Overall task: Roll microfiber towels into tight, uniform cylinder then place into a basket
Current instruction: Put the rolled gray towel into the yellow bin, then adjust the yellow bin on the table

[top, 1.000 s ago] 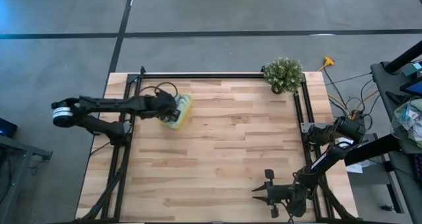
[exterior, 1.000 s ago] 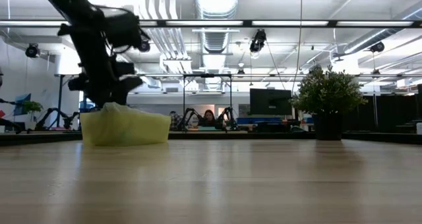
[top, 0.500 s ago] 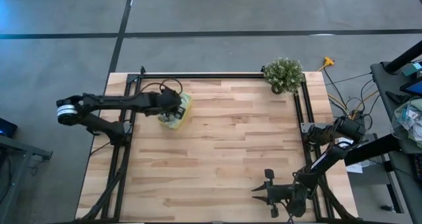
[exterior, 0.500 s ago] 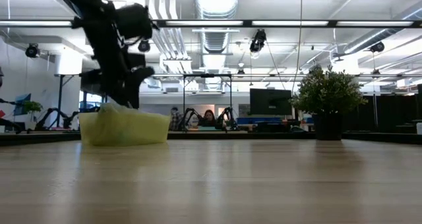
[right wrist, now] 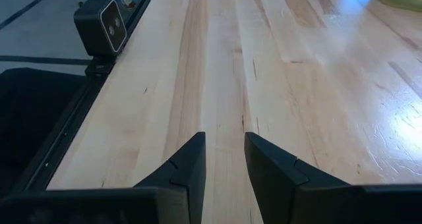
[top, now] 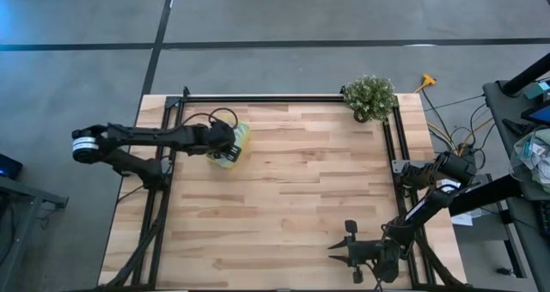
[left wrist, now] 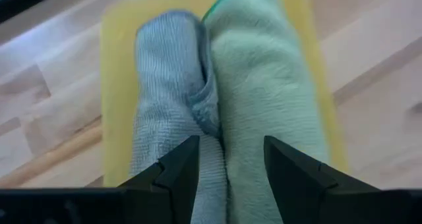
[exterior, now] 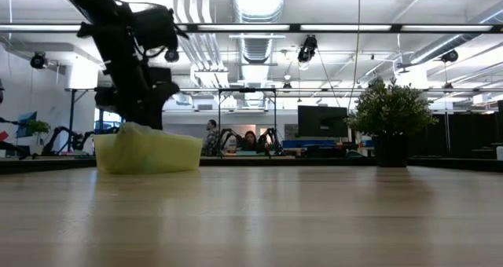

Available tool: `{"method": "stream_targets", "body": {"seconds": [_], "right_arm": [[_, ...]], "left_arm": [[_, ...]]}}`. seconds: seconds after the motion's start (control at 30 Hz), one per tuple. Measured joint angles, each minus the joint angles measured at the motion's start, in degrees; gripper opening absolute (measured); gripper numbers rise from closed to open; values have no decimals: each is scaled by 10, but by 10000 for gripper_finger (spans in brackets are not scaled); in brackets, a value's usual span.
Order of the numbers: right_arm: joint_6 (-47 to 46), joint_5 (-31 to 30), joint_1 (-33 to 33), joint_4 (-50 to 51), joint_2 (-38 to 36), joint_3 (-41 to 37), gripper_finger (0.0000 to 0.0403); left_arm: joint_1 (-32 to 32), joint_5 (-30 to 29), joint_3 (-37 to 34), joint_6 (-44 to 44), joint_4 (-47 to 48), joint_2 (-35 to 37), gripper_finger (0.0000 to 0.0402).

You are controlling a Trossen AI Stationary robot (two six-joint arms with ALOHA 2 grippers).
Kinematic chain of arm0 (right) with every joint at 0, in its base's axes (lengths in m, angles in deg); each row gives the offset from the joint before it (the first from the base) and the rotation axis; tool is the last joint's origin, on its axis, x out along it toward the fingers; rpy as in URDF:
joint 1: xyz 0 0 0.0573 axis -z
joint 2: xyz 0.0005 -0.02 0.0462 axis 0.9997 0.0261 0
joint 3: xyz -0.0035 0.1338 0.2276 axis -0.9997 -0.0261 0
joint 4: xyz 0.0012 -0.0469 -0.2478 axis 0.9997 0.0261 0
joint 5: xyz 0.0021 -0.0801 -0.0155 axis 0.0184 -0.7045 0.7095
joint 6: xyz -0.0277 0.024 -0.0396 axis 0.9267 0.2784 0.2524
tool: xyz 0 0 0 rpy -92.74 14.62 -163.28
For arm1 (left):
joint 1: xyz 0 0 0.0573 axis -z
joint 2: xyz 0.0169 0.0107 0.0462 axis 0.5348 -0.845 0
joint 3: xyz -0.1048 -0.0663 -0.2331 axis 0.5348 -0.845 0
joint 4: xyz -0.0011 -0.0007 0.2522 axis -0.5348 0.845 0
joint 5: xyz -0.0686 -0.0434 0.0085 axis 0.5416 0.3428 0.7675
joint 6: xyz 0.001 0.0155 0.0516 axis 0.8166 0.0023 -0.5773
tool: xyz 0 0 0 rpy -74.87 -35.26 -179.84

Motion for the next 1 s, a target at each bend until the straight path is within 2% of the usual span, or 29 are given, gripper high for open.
{"method": "stream_targets", "body": {"seconds": [0.2,0.4,0.53,0.73,0.8,0.87,0.93,1.0], "right_arm": [[0,0,0,0,0,0,100],[0,0,1,0,0,0,100],[0,0,1,0,0,0,100],[0,0,1,-1,0,0,100],[0,0,1,-1,0,0,100],[0,0,1,-1,0,0,100],[1,-3,1,0,0,-1,100],[1,-4,3,-1,0,-1,100]], "left_arm": [[0,-28,4,-1,-6,-59,153],[-1,-30,23,-31,1,-91,153],[-1,-33,46,-34,29,-67,153],[7,-45,68,-31,44,14,153],[21,-26,64,-30,26,37,153],[41,17,50,-22,-5,47,153],[69,53,29,-2,-53,43,153],[101,64,15,15,-107,18,153]]}}
